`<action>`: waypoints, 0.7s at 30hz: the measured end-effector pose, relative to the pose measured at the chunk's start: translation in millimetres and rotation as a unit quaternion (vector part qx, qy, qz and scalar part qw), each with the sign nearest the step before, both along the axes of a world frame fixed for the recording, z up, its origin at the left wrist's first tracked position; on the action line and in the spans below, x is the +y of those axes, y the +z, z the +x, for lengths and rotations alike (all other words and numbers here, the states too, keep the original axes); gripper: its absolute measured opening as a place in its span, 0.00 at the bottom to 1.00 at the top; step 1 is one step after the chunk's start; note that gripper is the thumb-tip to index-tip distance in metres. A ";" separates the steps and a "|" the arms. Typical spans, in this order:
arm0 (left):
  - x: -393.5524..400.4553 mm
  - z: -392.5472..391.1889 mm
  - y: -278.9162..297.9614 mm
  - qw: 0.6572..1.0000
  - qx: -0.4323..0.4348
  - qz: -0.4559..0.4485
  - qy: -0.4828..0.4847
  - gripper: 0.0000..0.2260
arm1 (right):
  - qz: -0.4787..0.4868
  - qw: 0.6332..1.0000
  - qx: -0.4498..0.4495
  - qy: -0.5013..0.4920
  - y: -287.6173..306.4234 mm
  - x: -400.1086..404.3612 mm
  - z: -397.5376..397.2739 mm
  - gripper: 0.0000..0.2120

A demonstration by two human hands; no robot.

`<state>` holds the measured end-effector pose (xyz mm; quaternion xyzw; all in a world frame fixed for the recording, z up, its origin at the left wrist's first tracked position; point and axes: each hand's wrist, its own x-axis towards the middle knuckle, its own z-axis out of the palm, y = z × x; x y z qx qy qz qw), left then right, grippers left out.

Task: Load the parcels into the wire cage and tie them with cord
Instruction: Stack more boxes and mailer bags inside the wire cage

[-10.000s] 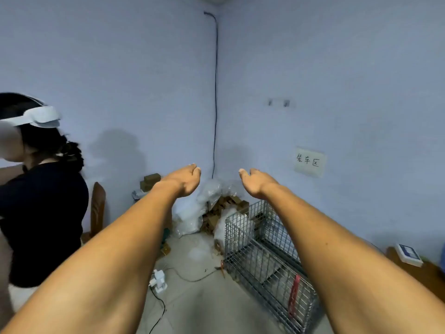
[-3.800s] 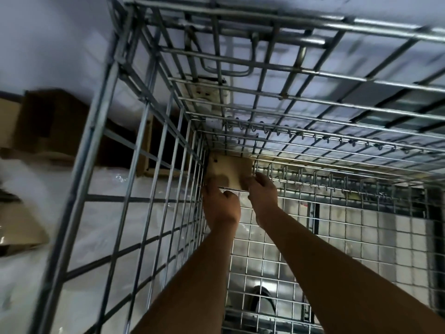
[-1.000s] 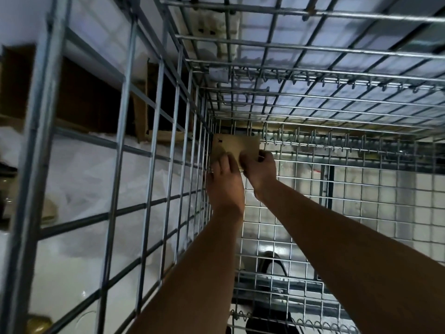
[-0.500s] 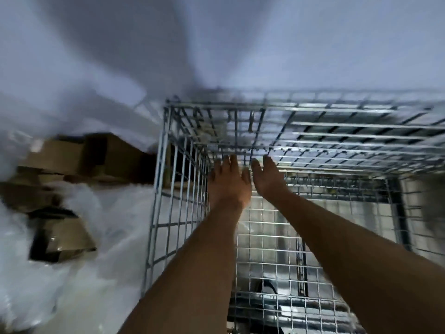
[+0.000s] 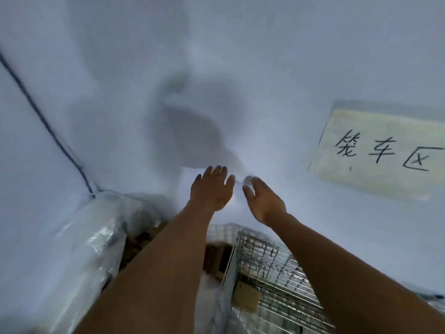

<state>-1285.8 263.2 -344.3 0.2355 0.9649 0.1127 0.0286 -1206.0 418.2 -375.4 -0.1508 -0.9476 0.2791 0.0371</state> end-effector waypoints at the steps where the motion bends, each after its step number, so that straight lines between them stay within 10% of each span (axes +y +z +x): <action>1: -29.4 -1.3 23.0 1.000 0.009 0.005 0.013 0.29 | 0.010 1.000 0.009 0.018 25.1 -20.6 -8.5 0.31; 9: -397.1 69.5 118.0 0.976 0.049 0.021 0.209 0.28 | 0.046 0.980 0.035 0.188 116.6 -320.4 -21.0 0.35; 21: -885.4 363.9 61.6 0.801 -0.008 0.041 0.598 0.31 | 0.029 0.834 0.027 0.550 109.0 -846.0 88.2 0.33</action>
